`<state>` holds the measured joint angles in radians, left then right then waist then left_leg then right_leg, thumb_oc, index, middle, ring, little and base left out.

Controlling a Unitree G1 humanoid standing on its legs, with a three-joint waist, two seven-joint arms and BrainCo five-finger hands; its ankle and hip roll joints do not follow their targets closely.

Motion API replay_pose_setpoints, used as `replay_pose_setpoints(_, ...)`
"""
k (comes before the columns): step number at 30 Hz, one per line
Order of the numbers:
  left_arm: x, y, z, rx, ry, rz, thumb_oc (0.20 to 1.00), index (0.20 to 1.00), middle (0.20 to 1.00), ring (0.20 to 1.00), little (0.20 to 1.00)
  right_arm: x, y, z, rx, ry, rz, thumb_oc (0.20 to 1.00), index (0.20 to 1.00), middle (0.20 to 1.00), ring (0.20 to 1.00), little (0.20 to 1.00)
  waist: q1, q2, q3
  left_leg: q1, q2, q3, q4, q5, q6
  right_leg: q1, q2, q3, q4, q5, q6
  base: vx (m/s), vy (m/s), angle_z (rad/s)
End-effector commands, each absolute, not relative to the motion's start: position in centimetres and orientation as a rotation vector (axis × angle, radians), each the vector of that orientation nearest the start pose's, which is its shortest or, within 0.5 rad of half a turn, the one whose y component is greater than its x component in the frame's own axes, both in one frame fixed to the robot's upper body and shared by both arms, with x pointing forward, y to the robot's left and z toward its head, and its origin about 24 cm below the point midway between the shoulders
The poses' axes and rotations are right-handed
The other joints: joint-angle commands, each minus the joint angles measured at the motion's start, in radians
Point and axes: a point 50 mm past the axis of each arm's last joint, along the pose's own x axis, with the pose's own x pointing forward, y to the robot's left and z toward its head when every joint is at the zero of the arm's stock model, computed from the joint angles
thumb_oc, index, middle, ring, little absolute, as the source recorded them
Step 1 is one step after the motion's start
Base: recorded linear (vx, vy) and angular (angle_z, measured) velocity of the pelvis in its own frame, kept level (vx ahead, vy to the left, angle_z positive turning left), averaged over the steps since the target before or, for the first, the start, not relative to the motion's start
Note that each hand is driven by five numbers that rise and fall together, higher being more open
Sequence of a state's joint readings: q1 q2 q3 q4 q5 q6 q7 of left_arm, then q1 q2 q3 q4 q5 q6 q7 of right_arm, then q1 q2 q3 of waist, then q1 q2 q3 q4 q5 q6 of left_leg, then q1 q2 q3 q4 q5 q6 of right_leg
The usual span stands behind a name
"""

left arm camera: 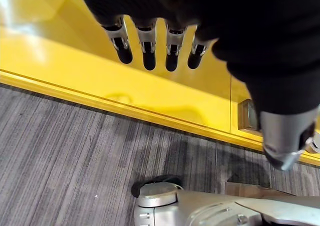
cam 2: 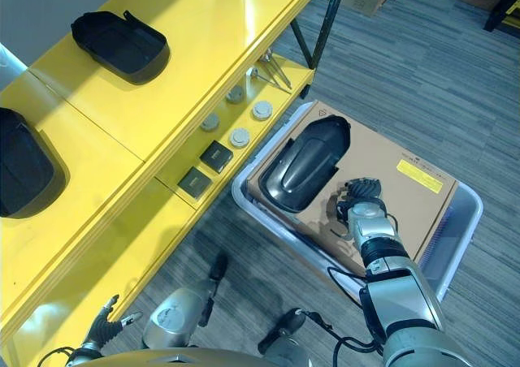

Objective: Move parts from the plastic box to the shelf.

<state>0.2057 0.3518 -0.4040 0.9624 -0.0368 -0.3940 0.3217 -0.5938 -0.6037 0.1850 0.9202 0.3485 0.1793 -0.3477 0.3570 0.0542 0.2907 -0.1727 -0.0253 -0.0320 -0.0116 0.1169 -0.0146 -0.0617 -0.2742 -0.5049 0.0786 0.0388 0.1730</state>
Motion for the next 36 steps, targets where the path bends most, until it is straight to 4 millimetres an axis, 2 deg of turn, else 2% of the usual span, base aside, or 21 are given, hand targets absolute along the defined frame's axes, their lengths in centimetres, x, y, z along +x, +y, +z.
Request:
replay_pose_setpoints(1,9.1,22.9,-13.2,0.526,0.719,0.020,1.000,1.000,1.000,1.000,1.000,32.8,-31.1,4.7,-0.401,0.443,-0.490,0.200,0.200,0.200,0.200,0.200,0.038,0.003,-0.011,-0.031,-0.015,-0.010,0.035,-0.071,0.010,-0.055,-0.023,0.113,0.119,-0.068,0.025,0.00,0.000,0.00)
replay_pose_setpoints(4,9.2,22.9,-13.2,0.529,0.715,0.017,1.000,1.000,1.000,1.000,1.000,32.8,-31.2,4.7,-0.397,0.442,-0.497,0.200,0.200,0.200,0.200,0.200,0.036,0.003,-0.013,-0.029,-0.014,-0.008,0.035,-0.071,0.009,-0.053,-0.022,0.114,0.119,-0.068,0.025,0.00,0.000,0.00)
replay_pose_setpoints(5,9.2,22.8,-13.2,0.529,0.713,0.016,1.000,1.000,1.000,1.000,1.000,32.8,-31.3,4.8,-0.387,0.431,-0.509,0.316,0.316,0.316,0.316,0.316,0.036,0.003,-0.013,-0.026,-0.013,-0.007,0.033,-0.071,0.009,-0.049,-0.021,0.114,0.117,-0.067,0.025,0.00,0.000,0.00)
replay_pose_setpoints(6,9.1,22.7,-13.2,0.530,0.710,0.014,1.000,1.000,1.000,1.000,1.000,32.8,-31.3,4.9,-0.375,0.420,-0.518,0.598,0.598,0.598,0.598,0.598,0.036,0.004,-0.014,-0.023,-0.012,-0.007,0.032,-0.070,0.008,-0.047,-0.020,0.113,0.115,-0.066,0.025,0.00,0.000,0.00)
replay_pose_setpoints(7,9.2,22.6,-13.2,0.532,0.705,0.012,1.000,1.000,1.000,1.000,1.000,32.8,-31.3,5.0,-0.356,0.397,-0.533,1.000,1.000,1.000,1.000,1.000,0.035,0.004,-0.014,-0.020,-0.012,-0.008,0.029,-0.070,0.008,-0.043,-0.018,0.113,0.113,-0.066,0.025,0.00,0.000,0.00)
replay_pose_setpoints(15,9.1,22.6,-13.2,0.534,0.702,0.021,1.000,1.000,1.000,1.000,1.000,33.4,-30.9,6.9,-0.326,0.304,-0.595,1.000,1.000,1.000,1.000,1.000,0.029,0.003,-0.032,0.007,-0.010,-0.006,0.012,-0.072,0.007,-0.020,-0.017,0.113,0.104,-0.071,0.029,0.00,-0.001,0.00)
replay_pose_setpoints(36,7.6,22.7,-13.7,0.563,0.759,0.008,1.000,1.000,1.000,1.000,1.000,33.1,-30.0,6.4,-0.332,0.316,-0.603,1.000,1.000,1.000,1.000,1.000,0.030,-0.009,-0.073,0.057,-0.004,-0.007,0.004,-0.082,0.005,0.039,-0.019,0.103,0.089,-0.079,0.024,0.02,0.000,0.02)
